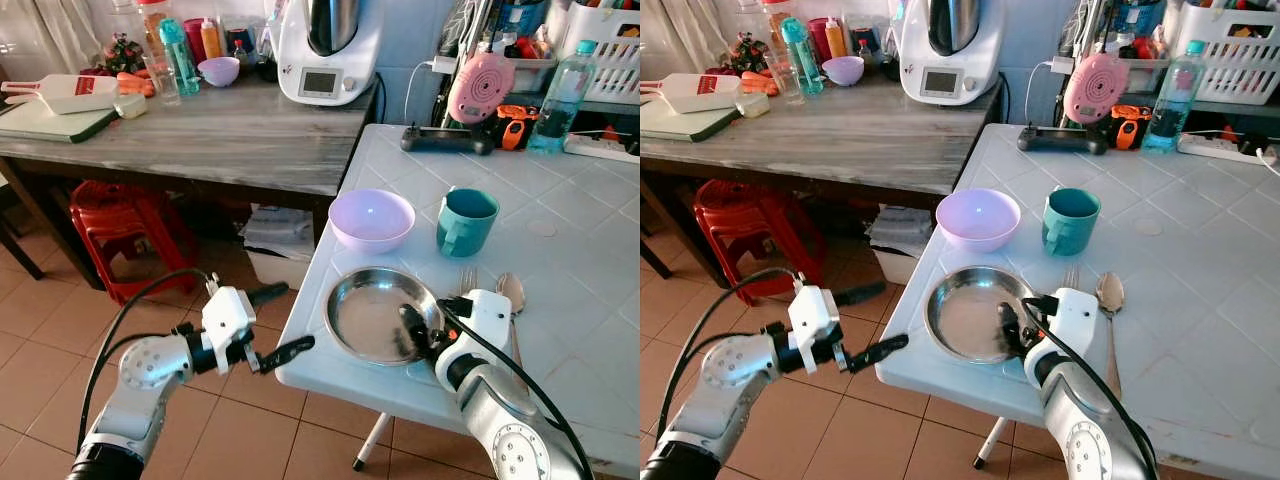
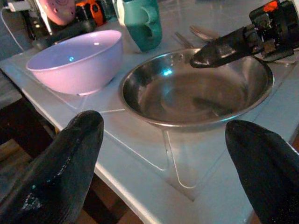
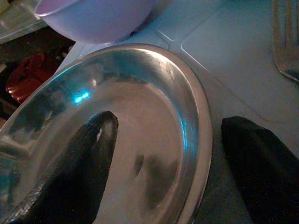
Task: Setting the table
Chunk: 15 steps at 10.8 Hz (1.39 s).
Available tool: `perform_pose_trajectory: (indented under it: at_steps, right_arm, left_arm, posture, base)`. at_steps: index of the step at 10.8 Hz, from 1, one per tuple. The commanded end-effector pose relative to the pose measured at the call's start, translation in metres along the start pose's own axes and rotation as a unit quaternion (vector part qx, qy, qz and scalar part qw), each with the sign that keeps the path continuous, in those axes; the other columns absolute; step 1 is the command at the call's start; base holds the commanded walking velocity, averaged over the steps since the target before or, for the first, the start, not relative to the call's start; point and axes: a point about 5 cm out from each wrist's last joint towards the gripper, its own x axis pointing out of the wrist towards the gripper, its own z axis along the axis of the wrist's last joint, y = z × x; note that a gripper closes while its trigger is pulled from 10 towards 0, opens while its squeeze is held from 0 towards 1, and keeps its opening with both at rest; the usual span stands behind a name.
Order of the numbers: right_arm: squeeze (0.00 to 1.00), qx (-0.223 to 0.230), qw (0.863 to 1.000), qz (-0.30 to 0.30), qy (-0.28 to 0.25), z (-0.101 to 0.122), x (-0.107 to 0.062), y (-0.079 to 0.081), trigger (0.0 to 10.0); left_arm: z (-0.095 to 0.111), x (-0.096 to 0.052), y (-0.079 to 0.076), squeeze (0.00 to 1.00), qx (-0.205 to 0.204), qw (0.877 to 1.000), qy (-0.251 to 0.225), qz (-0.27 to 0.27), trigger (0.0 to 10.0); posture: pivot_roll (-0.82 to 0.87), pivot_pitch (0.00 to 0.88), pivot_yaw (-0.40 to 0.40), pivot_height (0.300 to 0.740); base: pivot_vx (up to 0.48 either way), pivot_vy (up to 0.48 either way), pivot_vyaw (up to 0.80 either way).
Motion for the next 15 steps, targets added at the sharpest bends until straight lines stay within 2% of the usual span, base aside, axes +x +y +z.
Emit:
perform_pose_trajectory:
  at_steps: [1,2,3,6,7,15]
  right_arm:
    - [0.82,-0.010,1.000,0.008,0.006,0.002,0.002,0.005,10.0]
    - [0.32,-0.011,1.000,0.012,0.006,0.003,0.004,0.007,10.0]
    - [0.00,-0.014,1.000,0.022,0.010,0.004,0.006,0.010,10.0]
    - [0.00,-0.024,0.998,0.044,0.047,-0.004,0.008,0.016,10.0]
    - [0.00,-0.018,0.997,0.051,0.061,-0.009,0.008,0.016,0.0]
    - [0.00,0.007,0.995,0.057,0.085,-0.020,0.009,0.012,0.0]
  left_arm:
    - [0.001,-0.001,0.003,0.00,0.010,1.000,0.005,0.000,10.0]
    - [0.001,-0.001,0.002,0.00,0.009,1.000,0.006,0.000,10.0]
    - [-0.001,-0.001,0.001,0.00,0.008,1.000,0.007,0.000,10.0]
    - [0.000,0.000,0.000,0.00,0.010,1.000,0.005,-0.001,10.0]
    - [0.000,-0.001,0.000,0.00,0.010,1.000,0.005,0.000,10.0]
    - [0.001,0.001,-0.001,0.00,0.009,1.000,0.001,-0.009,10.0]
  posture:
    - [0.03,0.001,0.068,0.740]
    - [0.03,0.001,0.067,0.740]
    - [0.03,0.000,0.066,0.740]
    - [0.03,0.003,0.061,0.740]
    - [0.04,0.005,0.060,0.740]
    - [0.03,0.010,0.067,0.740]
  base:
    - [0.000,0.000,0.00]
    - [0.000,0.000,0.00]
    - [0.000,0.000,0.00]
    - [0.000,0.000,0.00]
    - [0.000,0.000,0.00]
    - [0.000,0.000,0.00]
